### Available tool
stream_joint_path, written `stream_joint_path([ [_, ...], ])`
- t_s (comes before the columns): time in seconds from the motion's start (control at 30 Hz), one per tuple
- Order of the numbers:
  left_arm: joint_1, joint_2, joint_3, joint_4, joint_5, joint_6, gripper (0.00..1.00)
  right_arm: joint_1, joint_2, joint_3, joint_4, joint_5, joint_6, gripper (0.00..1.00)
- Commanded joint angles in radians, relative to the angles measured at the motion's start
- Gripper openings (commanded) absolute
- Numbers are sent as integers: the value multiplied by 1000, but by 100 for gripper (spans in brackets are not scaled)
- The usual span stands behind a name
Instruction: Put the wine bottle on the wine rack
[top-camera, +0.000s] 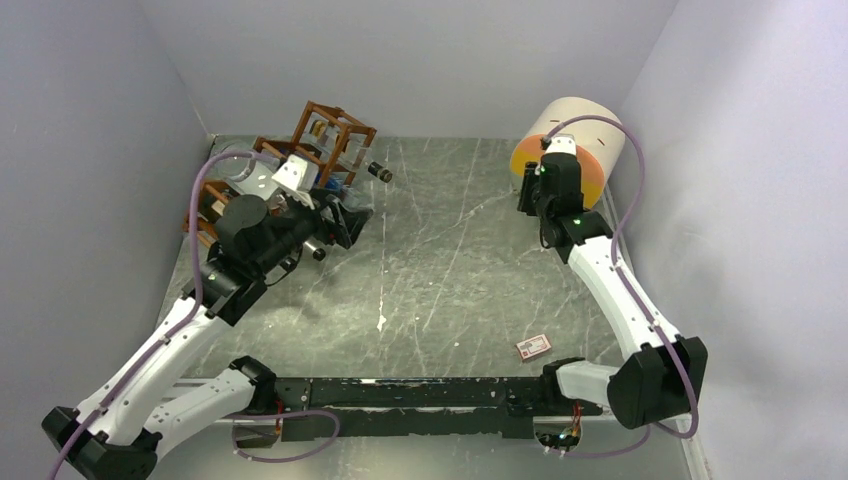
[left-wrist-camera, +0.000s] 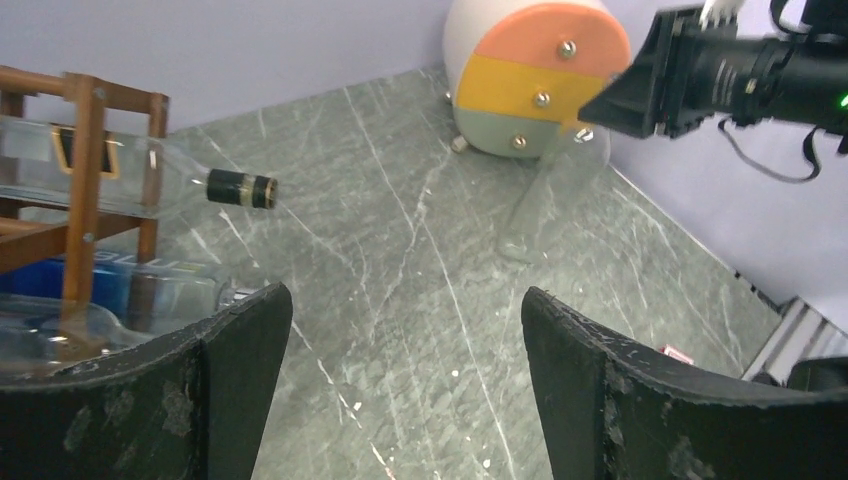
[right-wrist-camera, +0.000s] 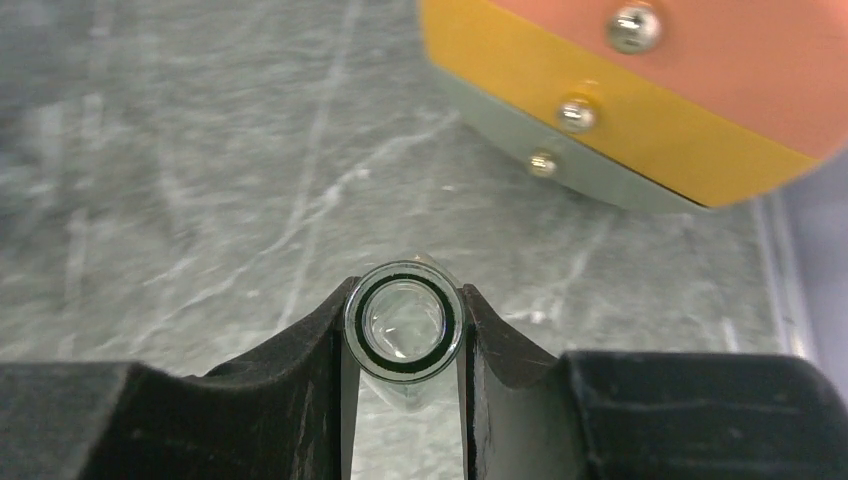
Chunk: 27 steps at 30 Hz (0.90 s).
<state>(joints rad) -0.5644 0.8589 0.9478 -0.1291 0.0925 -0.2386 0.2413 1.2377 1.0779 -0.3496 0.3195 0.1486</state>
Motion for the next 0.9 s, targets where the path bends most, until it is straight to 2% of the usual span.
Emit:
stream_joint_path([
  [0.0,5,4,-74,165,139,37,88,-3,-88,19,70,-321,12,0],
  [0.13,4,13,-137,252,203,19,89,-3,-119,1,120,-499,65,0],
  [0.3,-3,86,-153,260,267,-4,95,-2,-136,-27,212,-711,143,0],
  [0.43,-31,148,-169,284,322,24,96,-3,-128,-44,297,-871,212,0],
  [0.57,-51,186,-201,319,426,73,97,-3,-118,-61,378,-964,289,0],
  [0.7,-51,223,-217,352,525,50,98,-3,-115,-105,496,-1082,373,0],
  [0.87,-51,257,-204,336,556,47,96,-3,-107,-125,579,-1191,436,0],
])
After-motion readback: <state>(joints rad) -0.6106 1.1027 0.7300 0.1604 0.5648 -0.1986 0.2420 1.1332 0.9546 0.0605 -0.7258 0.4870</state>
